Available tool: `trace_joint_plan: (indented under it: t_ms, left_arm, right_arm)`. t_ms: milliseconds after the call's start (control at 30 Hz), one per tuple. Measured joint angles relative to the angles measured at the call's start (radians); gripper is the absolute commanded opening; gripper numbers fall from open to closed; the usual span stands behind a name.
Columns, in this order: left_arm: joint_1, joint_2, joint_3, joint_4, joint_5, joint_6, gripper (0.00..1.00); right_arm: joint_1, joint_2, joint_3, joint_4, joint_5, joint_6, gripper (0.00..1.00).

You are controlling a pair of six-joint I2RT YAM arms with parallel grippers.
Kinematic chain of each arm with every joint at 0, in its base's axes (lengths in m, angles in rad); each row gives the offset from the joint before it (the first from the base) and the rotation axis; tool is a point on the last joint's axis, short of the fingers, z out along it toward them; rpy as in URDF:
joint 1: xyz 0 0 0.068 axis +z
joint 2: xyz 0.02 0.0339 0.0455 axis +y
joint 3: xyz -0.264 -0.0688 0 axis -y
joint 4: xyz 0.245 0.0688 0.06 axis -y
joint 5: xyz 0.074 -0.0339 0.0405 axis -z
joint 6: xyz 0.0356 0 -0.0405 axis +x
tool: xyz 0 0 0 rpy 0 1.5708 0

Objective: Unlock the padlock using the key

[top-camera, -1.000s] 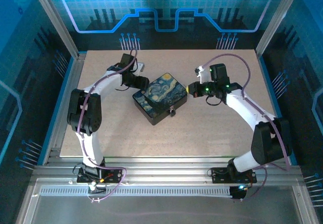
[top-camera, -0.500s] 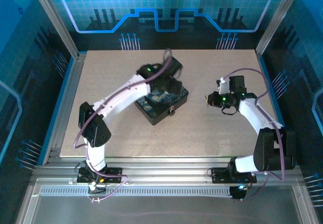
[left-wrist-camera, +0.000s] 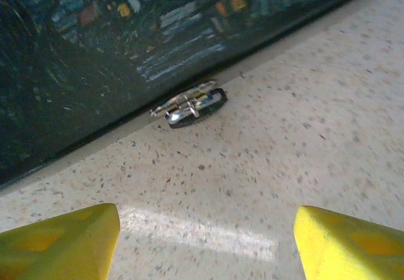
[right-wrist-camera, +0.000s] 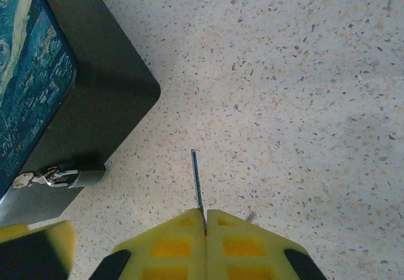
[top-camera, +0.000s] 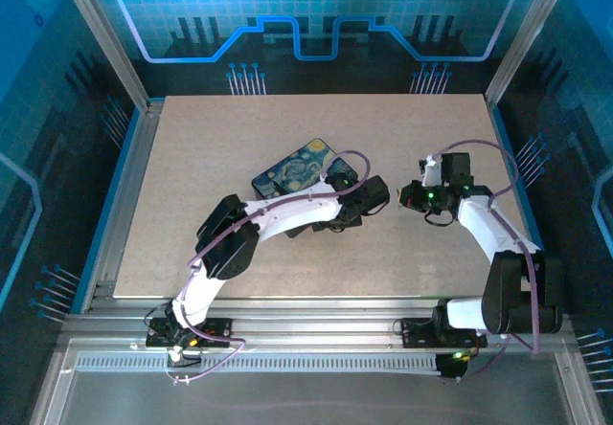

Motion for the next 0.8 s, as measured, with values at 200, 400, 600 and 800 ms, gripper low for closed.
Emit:
trace_joint_plan:
  t_ms: [200, 400, 600, 800]
  left_arm:
    - [0.023, 0.072, 0.0, 0.047, -0.045, -0.112, 0.75]
    - [0.051, 0.122, -0.026, 0.144, -0.068, -0.161, 0.7]
    - [0.079, 0.128, -0.039, 0.174, -0.104, -0.197, 0.65]
    - [0.097, 0.128, -0.062, 0.187, -0.15, -0.22, 0.58]
  right_arm:
    - [0.0, 0.0, 0.0, 0.029, -0.015, 0.018, 0.0]
    - [0.0, 0.004, 0.0, 0.054, -0.034, 0.022, 0.0]
    - [0.005, 0.037, 0.002, 0.071, -0.039, 0.022, 0.0]
    - [0.035, 0.086, 0.01, 0.089, -0.039, 0.026, 0.0]
